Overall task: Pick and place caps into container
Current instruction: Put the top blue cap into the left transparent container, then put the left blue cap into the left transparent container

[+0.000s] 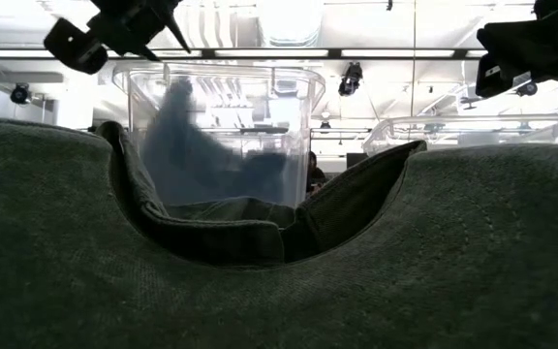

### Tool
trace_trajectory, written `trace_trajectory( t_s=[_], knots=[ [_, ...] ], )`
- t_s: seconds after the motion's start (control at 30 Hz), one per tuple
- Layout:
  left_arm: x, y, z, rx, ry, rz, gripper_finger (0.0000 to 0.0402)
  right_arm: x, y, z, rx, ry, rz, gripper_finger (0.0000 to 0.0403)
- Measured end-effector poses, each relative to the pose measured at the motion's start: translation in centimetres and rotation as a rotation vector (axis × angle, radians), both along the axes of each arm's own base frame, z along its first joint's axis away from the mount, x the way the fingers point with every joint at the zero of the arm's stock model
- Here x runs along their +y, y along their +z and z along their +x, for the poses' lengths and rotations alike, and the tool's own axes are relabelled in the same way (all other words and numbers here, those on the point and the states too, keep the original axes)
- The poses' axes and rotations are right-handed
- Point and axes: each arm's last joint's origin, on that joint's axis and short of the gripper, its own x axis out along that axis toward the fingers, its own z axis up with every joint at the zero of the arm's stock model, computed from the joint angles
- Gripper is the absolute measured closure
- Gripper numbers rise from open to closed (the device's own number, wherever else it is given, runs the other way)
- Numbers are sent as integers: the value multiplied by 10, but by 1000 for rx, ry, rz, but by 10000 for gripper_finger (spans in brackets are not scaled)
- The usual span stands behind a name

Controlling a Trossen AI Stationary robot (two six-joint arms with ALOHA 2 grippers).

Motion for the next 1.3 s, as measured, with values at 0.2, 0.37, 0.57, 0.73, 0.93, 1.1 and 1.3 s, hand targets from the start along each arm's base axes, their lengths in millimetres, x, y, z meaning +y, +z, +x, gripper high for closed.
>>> trace_trajectory(
  t_s=[0.2, 0.37, 0.57, 0.73, 0.93, 1.1, 1.3],
  knots=[
    [1, 18, -11, 73, -15, 6, 259, 0, 0, 0, 0, 0, 0, 365],
    [2, 46, -9, 11, -82, 105, 259, 0, 0, 0, 0, 0, 0, 365],
    [-13, 64, -8, -36, -265, 232, 259, 0, 0, 0, 0, 0, 0, 365],
    [-46, 61, -19, -12, -253, 32, 259, 0, 0, 0, 0, 0, 0, 365],
    [-90, 51, -45, 112, -217, -159, 259, 0, 0, 0, 0, 0, 0, 365],
    [-119, 40, -54, 174, -183, -208, 259, 0, 0, 0, 0, 0, 0, 365],
    [-138, 21, -48, 355, -254, -257, 259, 0, 0, 0, 0, -1, 0, 365]
  ],
)
